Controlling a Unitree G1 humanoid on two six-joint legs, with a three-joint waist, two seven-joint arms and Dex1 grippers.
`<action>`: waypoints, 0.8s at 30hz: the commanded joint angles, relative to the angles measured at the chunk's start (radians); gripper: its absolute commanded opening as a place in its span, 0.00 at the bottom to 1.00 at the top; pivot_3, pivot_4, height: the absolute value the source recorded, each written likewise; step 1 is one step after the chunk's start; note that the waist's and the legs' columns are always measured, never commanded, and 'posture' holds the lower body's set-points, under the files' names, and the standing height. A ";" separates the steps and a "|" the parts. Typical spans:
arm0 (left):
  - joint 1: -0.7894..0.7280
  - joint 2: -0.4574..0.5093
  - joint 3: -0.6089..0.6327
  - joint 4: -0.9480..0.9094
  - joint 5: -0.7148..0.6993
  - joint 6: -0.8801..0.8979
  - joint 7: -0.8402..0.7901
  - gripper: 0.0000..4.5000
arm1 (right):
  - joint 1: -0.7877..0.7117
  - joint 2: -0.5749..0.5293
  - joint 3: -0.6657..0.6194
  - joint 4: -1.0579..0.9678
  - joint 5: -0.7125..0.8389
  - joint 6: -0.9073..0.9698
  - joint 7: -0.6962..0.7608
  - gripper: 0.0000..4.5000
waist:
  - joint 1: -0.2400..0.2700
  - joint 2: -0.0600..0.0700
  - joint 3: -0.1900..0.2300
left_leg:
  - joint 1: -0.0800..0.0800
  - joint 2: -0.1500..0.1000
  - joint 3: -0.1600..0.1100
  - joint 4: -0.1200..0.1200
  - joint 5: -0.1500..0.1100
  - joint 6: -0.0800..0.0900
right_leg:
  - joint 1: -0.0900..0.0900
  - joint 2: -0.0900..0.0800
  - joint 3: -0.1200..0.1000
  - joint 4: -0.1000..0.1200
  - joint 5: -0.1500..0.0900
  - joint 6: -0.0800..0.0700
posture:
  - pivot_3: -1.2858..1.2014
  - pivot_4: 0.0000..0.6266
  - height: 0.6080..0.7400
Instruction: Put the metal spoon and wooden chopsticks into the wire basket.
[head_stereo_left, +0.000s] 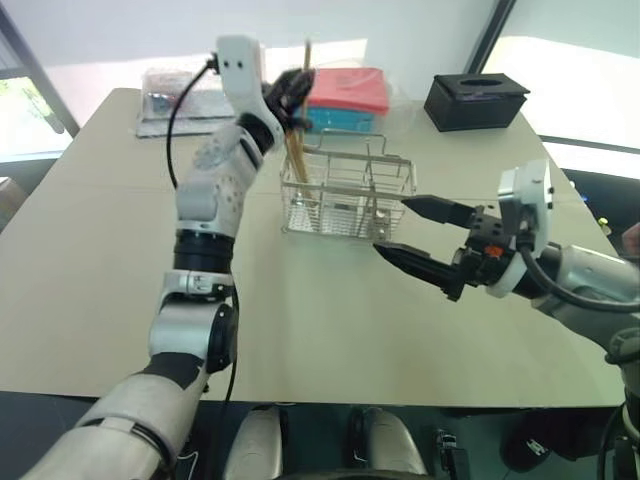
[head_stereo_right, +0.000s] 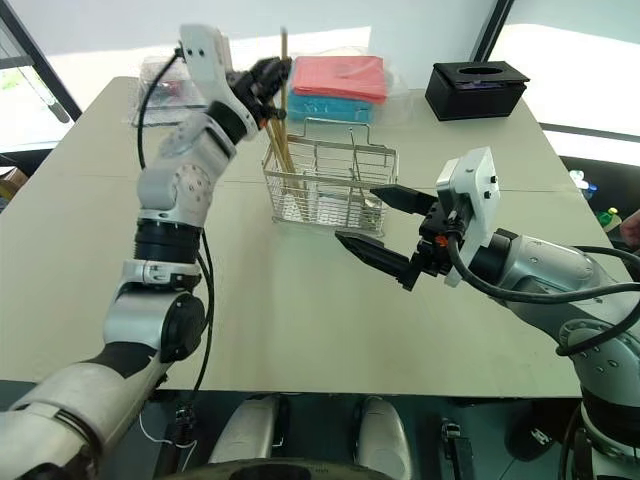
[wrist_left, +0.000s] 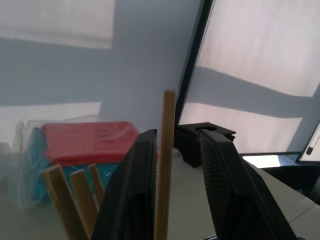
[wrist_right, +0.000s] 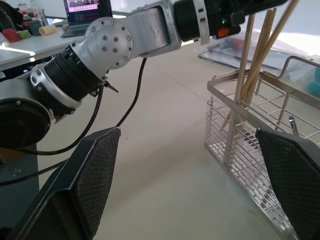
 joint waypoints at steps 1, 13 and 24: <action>-0.004 -0.008 0.005 -0.096 -0.018 0.017 0.018 0.72 | -0.013 -0.001 -0.017 -0.021 0.009 -0.020 -0.004 1.00 | -0.001 0.000 0.000 | 0.000 0.000 0.000 0.000 0.000 0.000 | 0.000 0.000 0.000 0.000 0.000 0.000 | 0.52 0.24 0.72; -0.064 0.314 0.043 -0.214 -0.091 0.253 -0.153 0.99 | -0.022 -0.025 -0.012 0.051 -0.079 -0.045 0.083 1.00 | -0.006 0.001 0.001 | 0.001 0.001 0.000 -0.001 0.000 0.000 | -0.002 0.001 0.000 0.001 0.000 0.000 | 0.52 0.24 0.72; 0.311 0.842 0.048 -0.482 -0.167 0.289 -0.712 0.99 | 0.019 -0.136 -0.041 0.254 -0.294 -0.144 0.336 1.00 | 0.001 0.005 0.001 | 0.000 0.001 0.001 -0.001 0.000 0.000 | -0.001 0.000 0.001 -0.001 -0.002 -0.004 | 0.52 0.24 0.72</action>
